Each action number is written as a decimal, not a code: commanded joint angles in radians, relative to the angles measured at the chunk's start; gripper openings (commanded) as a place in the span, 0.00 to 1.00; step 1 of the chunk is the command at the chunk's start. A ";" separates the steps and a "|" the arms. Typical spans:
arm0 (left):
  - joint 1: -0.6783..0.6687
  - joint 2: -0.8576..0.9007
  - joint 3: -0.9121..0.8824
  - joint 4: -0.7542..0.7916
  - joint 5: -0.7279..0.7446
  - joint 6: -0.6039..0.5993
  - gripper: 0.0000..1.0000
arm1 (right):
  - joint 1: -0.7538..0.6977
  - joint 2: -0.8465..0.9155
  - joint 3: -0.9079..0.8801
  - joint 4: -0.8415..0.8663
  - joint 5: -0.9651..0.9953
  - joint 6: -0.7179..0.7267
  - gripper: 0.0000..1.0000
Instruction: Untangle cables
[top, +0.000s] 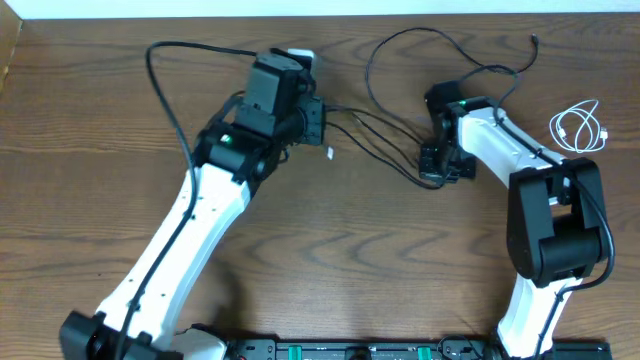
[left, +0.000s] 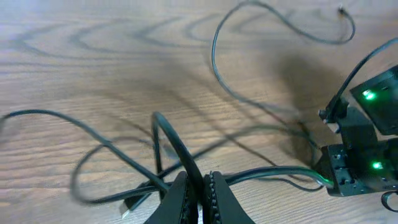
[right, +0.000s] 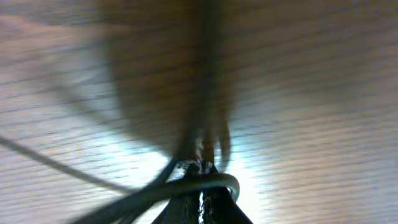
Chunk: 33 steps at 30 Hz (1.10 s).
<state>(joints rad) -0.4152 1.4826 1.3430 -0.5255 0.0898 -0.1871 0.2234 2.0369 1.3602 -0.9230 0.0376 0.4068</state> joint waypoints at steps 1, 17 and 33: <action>0.006 -0.018 -0.006 -0.028 -0.114 -0.041 0.07 | -0.043 0.041 -0.031 -0.019 0.093 -0.038 0.02; 0.005 0.018 -0.006 -0.123 0.177 0.061 0.08 | -0.055 -0.143 0.256 -0.055 -0.380 -0.348 0.61; 0.005 0.018 -0.006 -0.192 0.373 0.135 0.07 | -0.010 -0.095 0.255 0.038 -0.755 -0.863 0.77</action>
<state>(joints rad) -0.4141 1.4944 1.3388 -0.7017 0.4004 -0.0837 0.1890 1.9327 1.6192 -0.8570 -0.7155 -0.1444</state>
